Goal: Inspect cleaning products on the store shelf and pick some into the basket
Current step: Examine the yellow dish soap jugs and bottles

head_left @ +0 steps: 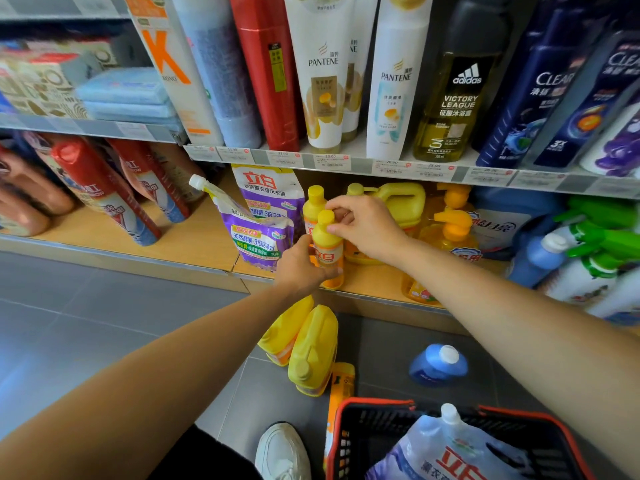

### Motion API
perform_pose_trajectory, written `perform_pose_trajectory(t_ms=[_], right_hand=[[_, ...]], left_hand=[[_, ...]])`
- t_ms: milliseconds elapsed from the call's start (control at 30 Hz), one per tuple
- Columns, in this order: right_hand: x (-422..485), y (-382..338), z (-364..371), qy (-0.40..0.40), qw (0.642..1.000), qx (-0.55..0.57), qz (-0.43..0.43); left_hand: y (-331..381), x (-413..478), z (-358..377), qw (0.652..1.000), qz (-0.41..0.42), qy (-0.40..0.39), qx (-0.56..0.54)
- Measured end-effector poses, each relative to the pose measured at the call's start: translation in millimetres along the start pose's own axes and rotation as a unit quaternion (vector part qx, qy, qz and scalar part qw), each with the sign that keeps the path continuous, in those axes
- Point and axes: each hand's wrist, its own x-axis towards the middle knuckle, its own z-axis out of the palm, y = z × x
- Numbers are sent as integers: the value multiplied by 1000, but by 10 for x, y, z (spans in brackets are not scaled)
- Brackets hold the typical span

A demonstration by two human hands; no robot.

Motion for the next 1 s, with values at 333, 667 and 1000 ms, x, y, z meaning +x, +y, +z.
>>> perform_pose_trajectory(t_ms=[333, 667, 1000], right_hand=[[-332, 611, 78, 53, 951, -287, 107], [-350, 759, -36, 6, 931, -360, 62], [-364, 781, -92, -19, 933, -355, 54]], left_hand=[[-49, 10, 188, 995, 12, 92, -32], [-87, 171, 141, 994, -1, 72, -77], [-76, 500, 137, 996, -4, 80, -40]])
